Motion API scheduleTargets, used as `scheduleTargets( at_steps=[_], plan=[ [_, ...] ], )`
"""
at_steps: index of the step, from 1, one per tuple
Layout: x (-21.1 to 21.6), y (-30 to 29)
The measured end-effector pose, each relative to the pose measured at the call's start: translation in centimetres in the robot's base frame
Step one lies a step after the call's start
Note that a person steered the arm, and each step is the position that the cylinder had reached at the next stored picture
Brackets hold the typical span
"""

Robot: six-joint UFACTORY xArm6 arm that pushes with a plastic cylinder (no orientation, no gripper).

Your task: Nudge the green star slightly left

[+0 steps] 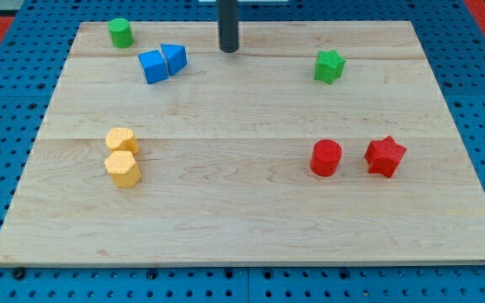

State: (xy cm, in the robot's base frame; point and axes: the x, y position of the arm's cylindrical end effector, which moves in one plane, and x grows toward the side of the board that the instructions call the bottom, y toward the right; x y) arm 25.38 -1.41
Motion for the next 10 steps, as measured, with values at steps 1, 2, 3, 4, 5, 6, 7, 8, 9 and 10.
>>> scheduleTargets(
  at_steps=[1, 2, 3, 4, 5, 6, 7, 8, 9, 10],
  plan=[
    [1.3, 0.0],
    [5.7, 0.5],
    [10.8, 3.8],
    [14.5, 9.7],
    [15.5, 13.8],
    [14.1, 15.7],
    [11.6, 17.6],
    [9.7, 18.7],
    [8.7, 19.3],
    [8.6, 19.3]
  ],
)
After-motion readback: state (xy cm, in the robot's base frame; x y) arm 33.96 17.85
